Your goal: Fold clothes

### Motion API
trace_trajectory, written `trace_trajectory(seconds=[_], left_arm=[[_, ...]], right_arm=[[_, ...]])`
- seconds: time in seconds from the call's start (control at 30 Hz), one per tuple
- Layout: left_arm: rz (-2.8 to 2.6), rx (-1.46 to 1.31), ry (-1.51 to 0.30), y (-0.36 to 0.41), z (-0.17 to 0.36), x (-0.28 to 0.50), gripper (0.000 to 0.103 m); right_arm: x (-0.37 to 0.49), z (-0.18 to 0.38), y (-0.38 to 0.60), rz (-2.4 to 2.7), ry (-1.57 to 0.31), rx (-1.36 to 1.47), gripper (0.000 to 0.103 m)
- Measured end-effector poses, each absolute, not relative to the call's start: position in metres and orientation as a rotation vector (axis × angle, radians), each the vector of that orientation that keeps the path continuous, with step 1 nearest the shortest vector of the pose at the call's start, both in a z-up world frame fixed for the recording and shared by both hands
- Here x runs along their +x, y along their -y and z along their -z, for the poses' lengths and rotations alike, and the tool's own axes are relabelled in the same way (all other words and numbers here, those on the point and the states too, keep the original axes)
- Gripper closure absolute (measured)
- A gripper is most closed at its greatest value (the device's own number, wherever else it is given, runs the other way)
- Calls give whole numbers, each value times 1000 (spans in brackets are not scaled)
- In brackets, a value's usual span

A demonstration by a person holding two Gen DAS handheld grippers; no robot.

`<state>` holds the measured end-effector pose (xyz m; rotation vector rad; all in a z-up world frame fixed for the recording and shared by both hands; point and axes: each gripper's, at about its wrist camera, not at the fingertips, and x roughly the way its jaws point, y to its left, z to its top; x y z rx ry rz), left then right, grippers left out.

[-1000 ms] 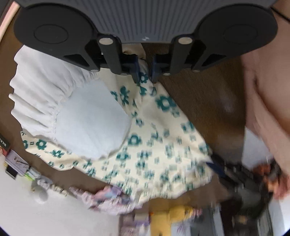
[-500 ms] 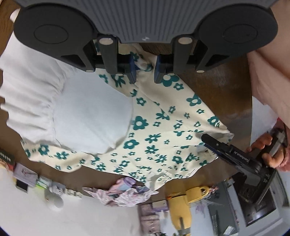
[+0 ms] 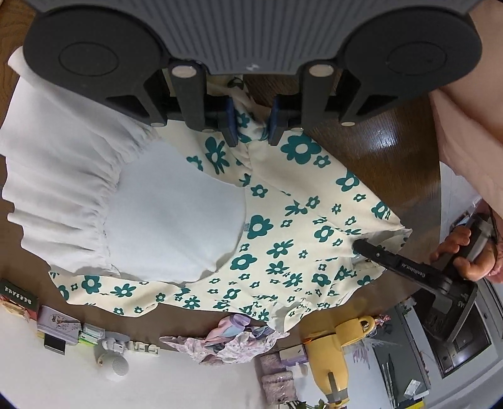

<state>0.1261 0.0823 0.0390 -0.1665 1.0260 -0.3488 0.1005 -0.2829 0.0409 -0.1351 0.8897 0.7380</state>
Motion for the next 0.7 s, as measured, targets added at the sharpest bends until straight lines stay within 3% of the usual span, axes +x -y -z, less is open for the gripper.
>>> trace_trajectory(seconds=[0.13,0.2,0.5,0.7], left_arm=[[340,-148,-944,-83,-54,111,88],[354,-121,-866,-78,-65,101,87],[497,5,-903,-29,-50,103,95],[456,-13,-950,-40,-35,96,99]], right_arm=[[93,-50,290,-736,-859,-90,82],[85,-64,300,-725,-808,-34,81],[78,-48,313,-568,-809,-11,78],[74,-40,333,-534,-819,-20,80]])
